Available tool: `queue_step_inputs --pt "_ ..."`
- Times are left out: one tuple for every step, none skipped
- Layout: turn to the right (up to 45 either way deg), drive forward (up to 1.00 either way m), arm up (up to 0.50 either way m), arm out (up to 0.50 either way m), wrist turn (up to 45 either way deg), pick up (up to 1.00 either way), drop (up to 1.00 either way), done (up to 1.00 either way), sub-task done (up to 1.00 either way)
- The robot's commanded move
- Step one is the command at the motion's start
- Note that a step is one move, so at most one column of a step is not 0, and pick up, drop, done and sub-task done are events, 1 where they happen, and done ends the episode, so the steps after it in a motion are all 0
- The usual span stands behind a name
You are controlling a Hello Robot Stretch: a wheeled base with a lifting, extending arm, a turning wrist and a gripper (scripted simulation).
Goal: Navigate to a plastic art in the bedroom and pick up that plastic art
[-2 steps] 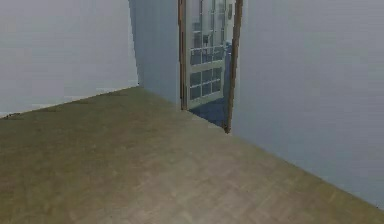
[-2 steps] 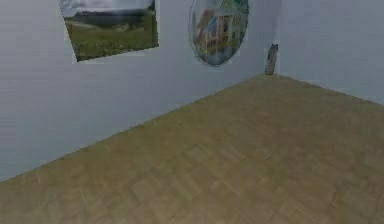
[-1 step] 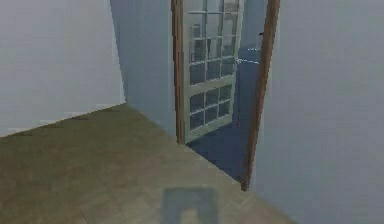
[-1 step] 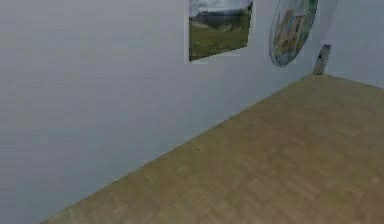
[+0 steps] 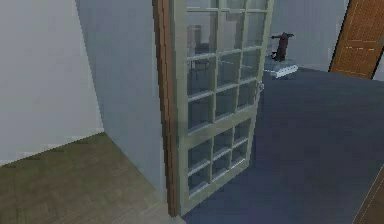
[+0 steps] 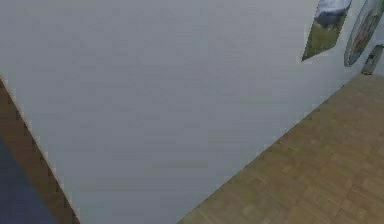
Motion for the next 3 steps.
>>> queue_step_inputs --pt "9.0 0.00 0.00 0.00 0.0 0.00 0.00 0.00 0.00" --pt "0.0 0.25 0.00 0.00 0.0 0.00 0.00 0.00 0.00" --pt "-27.0 0.00 0.00 0.00 0.0 0.00 0.00 0.00 0.00"
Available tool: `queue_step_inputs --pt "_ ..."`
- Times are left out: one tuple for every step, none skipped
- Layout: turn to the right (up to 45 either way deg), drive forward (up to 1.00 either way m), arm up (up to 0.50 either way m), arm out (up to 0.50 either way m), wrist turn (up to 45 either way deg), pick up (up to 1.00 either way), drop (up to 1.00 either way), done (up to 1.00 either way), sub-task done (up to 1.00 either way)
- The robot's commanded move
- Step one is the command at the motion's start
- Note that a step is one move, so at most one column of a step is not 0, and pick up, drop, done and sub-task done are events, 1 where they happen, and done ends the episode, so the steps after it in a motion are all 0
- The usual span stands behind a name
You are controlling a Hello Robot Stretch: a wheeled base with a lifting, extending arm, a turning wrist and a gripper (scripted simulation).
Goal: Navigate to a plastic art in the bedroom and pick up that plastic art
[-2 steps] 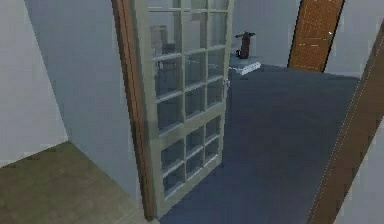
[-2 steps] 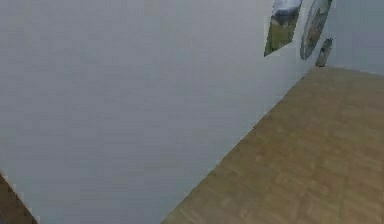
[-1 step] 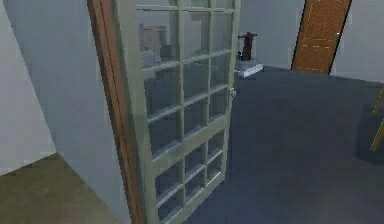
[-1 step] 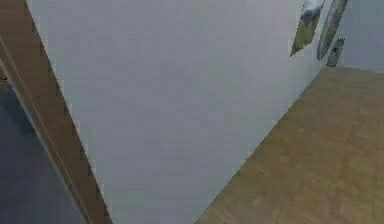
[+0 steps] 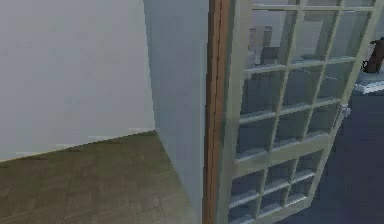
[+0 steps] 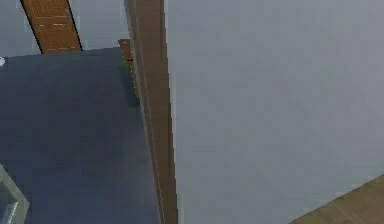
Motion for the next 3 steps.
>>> queue_step_inputs --pt "0.0 0.25 0.00 0.00 0.0 0.00 0.00 0.00 0.00" --pt "45.0 0.00 0.00 0.00 0.0 0.00 0.00 0.00 0.00" --pt "18.0 0.00 0.00 0.00 0.0 0.00 0.00 0.00 0.00"
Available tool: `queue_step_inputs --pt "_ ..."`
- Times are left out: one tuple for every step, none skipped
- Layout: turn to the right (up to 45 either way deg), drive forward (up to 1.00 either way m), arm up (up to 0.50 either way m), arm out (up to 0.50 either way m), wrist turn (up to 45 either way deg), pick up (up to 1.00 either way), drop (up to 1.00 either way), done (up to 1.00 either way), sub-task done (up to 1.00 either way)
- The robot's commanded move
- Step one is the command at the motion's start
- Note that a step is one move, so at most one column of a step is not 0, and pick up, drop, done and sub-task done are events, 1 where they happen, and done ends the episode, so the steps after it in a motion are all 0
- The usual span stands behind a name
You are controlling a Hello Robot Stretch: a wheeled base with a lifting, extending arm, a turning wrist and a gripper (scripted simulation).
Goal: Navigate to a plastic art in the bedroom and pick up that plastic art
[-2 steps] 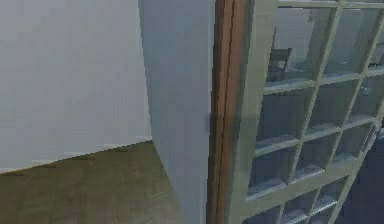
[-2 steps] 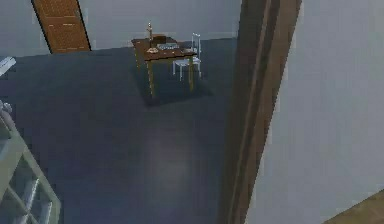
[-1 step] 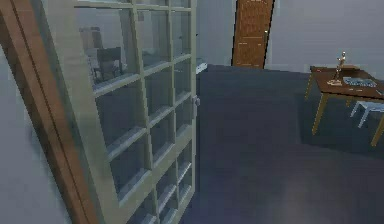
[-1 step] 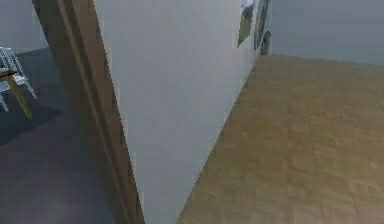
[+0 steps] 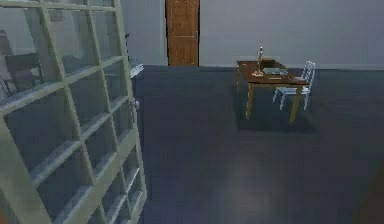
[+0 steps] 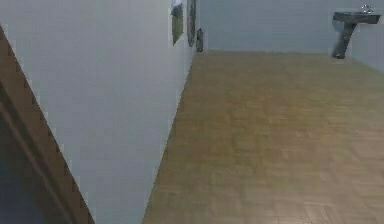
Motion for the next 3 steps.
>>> queue_step_inputs --pt "0.0 0.75 0.00 0.00 0.0 0.00 0.00 0.00 0.00" --pt "18.0 0.00 0.00 0.00 0.0 0.00 0.00 0.00 0.00" --pt "0.0 1.00 0.00 0.00 0.0 0.00 0.00 0.00 0.00"
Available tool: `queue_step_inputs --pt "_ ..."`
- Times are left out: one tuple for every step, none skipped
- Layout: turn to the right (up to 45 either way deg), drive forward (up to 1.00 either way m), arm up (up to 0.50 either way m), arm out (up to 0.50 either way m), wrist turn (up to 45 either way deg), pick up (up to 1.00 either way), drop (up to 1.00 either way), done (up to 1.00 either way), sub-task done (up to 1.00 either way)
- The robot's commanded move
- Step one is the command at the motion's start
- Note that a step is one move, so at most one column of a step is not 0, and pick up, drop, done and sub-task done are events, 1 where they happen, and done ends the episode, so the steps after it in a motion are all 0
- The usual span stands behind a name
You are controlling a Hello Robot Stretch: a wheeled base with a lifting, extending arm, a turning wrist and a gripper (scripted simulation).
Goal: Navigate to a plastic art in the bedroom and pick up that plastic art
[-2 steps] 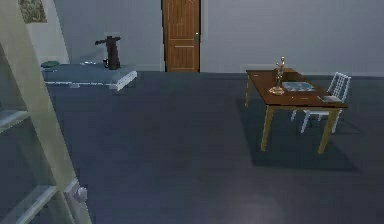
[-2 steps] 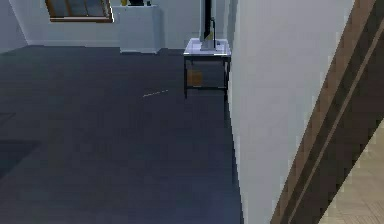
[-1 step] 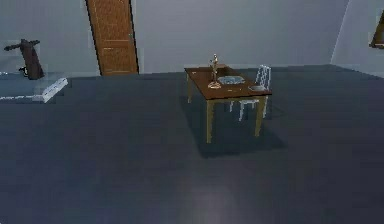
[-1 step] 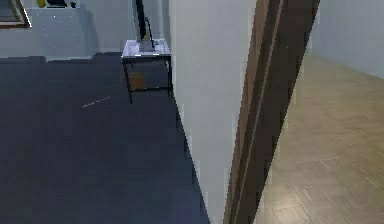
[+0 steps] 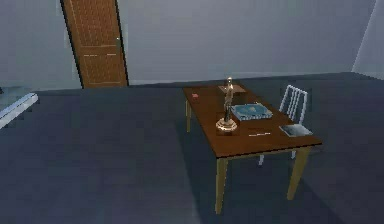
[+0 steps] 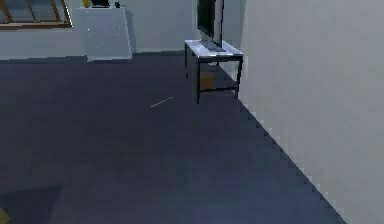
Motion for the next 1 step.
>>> queue_step_inputs --pt "6.0 0.00 0.00 0.00 0.0 0.00 0.00 0.00 0.00"
